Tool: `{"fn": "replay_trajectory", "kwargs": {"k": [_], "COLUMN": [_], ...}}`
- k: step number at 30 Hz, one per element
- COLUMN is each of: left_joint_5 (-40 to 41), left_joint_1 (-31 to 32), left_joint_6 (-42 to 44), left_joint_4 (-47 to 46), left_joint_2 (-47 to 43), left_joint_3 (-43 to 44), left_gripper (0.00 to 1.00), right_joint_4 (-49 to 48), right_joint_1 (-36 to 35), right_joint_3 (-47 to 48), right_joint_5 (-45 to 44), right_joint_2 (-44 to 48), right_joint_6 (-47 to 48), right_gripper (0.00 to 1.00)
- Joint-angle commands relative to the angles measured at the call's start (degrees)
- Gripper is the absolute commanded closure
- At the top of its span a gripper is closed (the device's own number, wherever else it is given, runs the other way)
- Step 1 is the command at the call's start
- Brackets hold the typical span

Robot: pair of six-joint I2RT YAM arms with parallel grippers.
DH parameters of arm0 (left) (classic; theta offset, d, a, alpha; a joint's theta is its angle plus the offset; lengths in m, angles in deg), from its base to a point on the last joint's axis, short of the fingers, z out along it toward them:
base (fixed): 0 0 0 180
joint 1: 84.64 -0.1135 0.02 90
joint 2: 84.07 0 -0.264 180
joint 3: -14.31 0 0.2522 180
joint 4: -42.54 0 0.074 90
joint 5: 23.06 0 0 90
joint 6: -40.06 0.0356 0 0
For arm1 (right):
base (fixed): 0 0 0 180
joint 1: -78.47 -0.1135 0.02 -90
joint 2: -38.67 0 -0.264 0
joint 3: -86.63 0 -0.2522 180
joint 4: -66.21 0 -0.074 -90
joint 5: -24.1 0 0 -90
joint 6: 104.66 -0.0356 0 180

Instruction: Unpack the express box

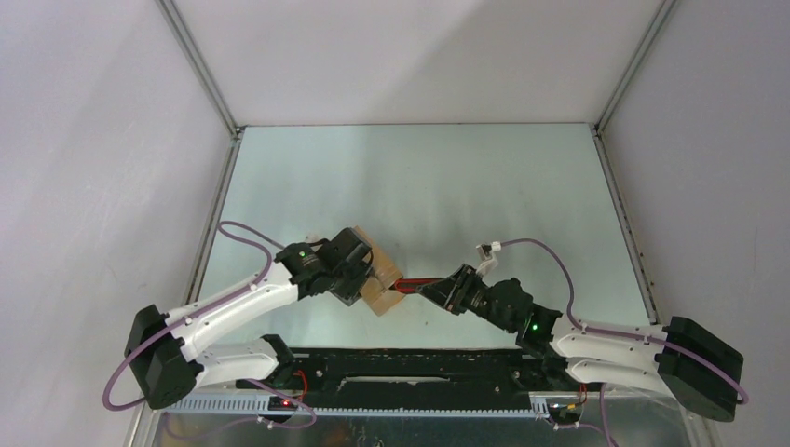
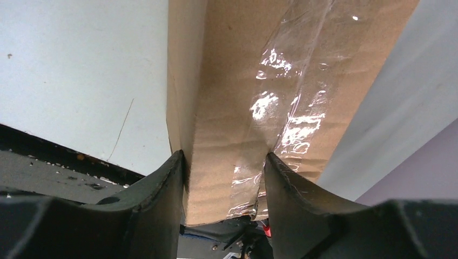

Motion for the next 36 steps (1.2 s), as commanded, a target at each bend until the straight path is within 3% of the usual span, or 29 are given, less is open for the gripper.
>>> {"fn": "replay_trajectory", "kwargs": {"k": [1, 5, 8, 10, 12, 14, 18, 22, 24, 27, 30, 36], "left_joint_5": [-3.56, -4.14, -5.43, -5.82, -5.91, -5.59, -3.94, -3.65, -3.36, -2.96, -2.83, -1.23], "left_joint_1": [1.44, 1.61, 1.61, 1.61, 1.63, 1.62, 1.45, 1.47, 1.51, 1.54, 1.57, 1.29], "left_joint_6": [-5.68, -5.67, -5.57, -5.73, -6.56, -6.87, -8.46, -7.47, -5.58, -0.89, 4.61, 9.22], "left_joint_4": [-4.58, -5.42, -6.92, -8.41, -9.88, -9.71, -9.4, -10.4, -10.58, -10.14, -7.86, 0.66], "left_joint_2": [-0.56, -0.02, 1.28, 1.84, 1.76, 1.76, 0.6, 0.1, 0.41, 0.49, 0.01, -2.19], "left_joint_3": [5.29, 5.11, 5.08, 4.77, 4.18, 4.69, 4.85, 5.25, 5.96, 7.53, 9.12, 8.59], "left_gripper": [0.49, 0.29, 0.27, 0.39, 0.6, 0.7, 0.83, 0.82, 0.72, 0.36, 0.18, 0.14], "right_joint_4": [2.33, 3.32, 3.43, 3.67, 3.69, 3.96, 5.52, 8.48, 8.75, 7.84, 10.21, 14.06], "right_joint_1": [-0.42, -0.15, -0.15, -0.25, -0.29, -0.52, -0.73, -0.15, 0.05, 0.15, 0.27, 1.56], "right_joint_3": [2.41, 3.55, 3.83, 4.25, 4.34, 4.33, 4.12, 3.77, 3.62, 3.63, 5.64, 9.99], "right_joint_5": [8.06, 8.29, 8.13, 8.53, 8.96, 9.38, 9.28, 8.7, 8.77, 9.1, 10.14, 14.53], "right_joint_2": [-0.38, -0.87, -1.23, -1.37, -1.48, -0.99, 1.3, 3.91, 4.32, 4.72, 4.75, 2.32], "right_joint_6": [2.59, 4.18, 5.2, 5.61, 5.2, 4.72, 4.13, 3.81, 3.6, 3.96, 7.32, 14.32], "right_gripper": [1.0, 1.0, 1.0, 1.0, 1.0, 1.0, 1.0, 1.0, 1.0, 1.0, 1.0, 1.0]}}
